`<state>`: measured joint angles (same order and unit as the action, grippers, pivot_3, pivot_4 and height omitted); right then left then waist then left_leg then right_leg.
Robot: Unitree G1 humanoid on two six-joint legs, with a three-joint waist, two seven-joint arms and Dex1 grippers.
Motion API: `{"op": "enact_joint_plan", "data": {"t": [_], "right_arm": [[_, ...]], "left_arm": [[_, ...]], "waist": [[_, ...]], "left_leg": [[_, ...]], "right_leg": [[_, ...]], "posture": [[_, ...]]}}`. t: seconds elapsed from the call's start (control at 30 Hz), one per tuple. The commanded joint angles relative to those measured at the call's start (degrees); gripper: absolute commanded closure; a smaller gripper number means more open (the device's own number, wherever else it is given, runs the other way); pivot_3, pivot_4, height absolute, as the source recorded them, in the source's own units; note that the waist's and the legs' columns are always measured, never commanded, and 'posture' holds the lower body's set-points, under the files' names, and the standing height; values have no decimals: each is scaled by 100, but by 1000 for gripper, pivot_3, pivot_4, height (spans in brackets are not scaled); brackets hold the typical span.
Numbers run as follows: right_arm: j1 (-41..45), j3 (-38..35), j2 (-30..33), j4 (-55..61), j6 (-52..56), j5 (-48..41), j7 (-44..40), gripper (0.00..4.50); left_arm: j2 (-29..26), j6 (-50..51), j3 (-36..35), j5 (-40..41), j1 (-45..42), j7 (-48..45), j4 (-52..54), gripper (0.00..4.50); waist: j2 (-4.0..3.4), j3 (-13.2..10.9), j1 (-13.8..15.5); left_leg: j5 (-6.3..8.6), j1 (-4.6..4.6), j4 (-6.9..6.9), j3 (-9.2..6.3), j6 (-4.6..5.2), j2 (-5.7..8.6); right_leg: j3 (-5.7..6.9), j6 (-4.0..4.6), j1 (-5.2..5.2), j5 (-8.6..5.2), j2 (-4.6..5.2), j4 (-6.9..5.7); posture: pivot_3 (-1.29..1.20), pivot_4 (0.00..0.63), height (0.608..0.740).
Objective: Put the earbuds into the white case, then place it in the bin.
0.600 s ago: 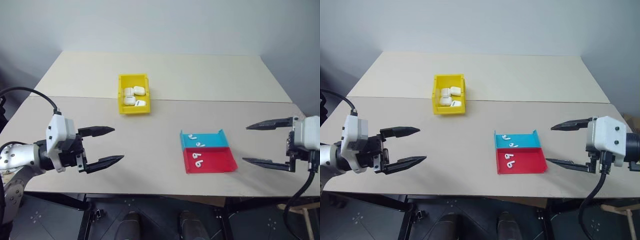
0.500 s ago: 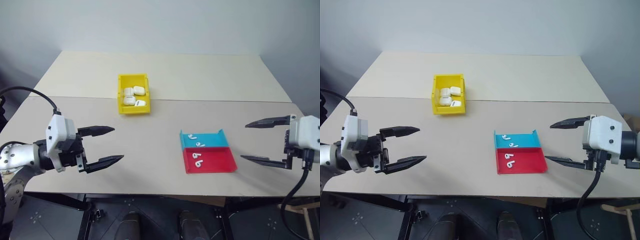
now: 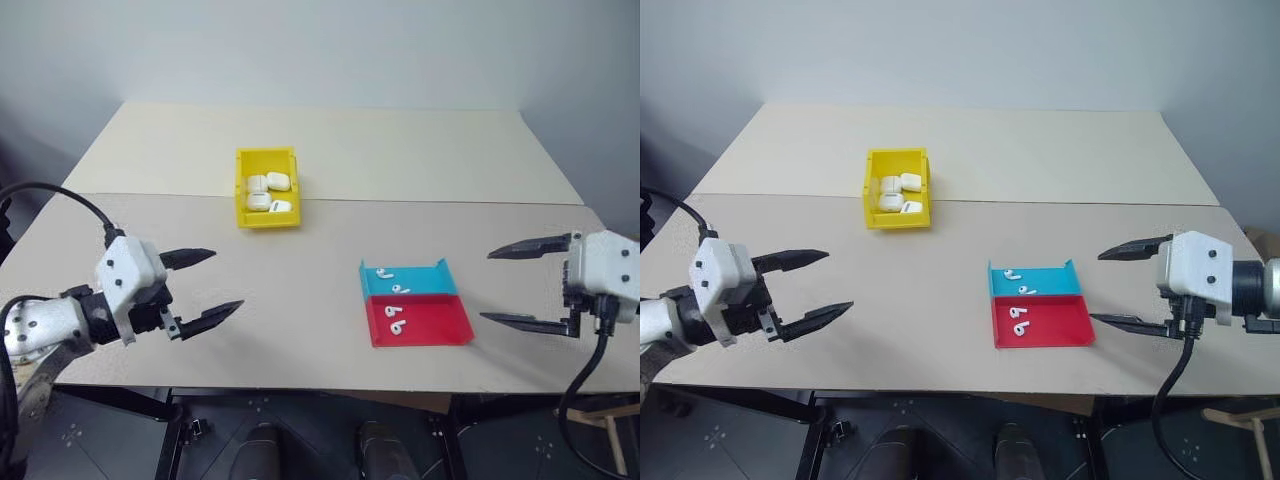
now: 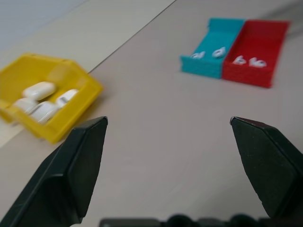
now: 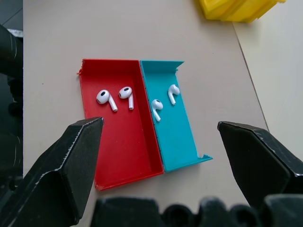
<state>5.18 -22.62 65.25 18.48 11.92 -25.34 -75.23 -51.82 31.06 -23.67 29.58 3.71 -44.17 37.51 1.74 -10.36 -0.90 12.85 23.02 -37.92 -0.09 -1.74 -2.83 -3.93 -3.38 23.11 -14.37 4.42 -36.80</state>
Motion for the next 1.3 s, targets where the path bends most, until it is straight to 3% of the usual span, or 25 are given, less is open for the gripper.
{"op": "enact_joint_plan", "data": {"t": [0.03,0.17,0.37,0.5,0.63,0.97,1.3], "right_arm": [[172,17,148,-29,68,36,74,22],[238,29,142,-50,166,34,167,22],[273,215,140,-21,194,105,223,22],[394,396,155,-33,347,143,293,22],[400,480,133,24,498,135,351,22],[139,381,184,208,798,153,438,22],[33,368,248,305,1051,171,514,22]], "left_arm": [[-186,959,-35,-498,-122,969,382,0],[-819,3351,-174,-76,-826,1382,306,0],[-1779,5275,133,165,-1991,1294,-414,0],[-2387,5711,586,171,-2552,1138,-1200,0],[-2833,5385,1068,96,-2689,766,-2179,0],[-3029,4371,2386,-223,-3310,-317,-3990,0],[-2459,3684,3997,-1315,-4529,-1218,-5737,0]], "waist": [[0,0,0],[6,-3,3],[11,-6,-10],[11,-6,-42],[11,-7,-59],[12,-7,-7],[16,-6,5]], "left_leg": [[0,0,0,0,0,0],[0,-1,0,-2,0,0],[0,5,0,-3,0,0],[0,2,3,0,0,1],[0,4,7,0,0,1],[0,19,7,2,0,1],[0,27,6,2,0,2]], "right_leg": [[0,0,0,0,0,0],[0,-1,3,-1,-1,-6],[1,-2,10,-1,-2,-5],[0,-2,9,-2,-1,-4],[0,1,16,-4,-2,-7],[1,2,31,-4,-2,-14],[1,2,37,-5,-2,-19]], "posture": [[0,150,740],[0,150,740],[0,150,740],[0,150,740],[0,150,740],[0,150,740],[0,150,740]]}}
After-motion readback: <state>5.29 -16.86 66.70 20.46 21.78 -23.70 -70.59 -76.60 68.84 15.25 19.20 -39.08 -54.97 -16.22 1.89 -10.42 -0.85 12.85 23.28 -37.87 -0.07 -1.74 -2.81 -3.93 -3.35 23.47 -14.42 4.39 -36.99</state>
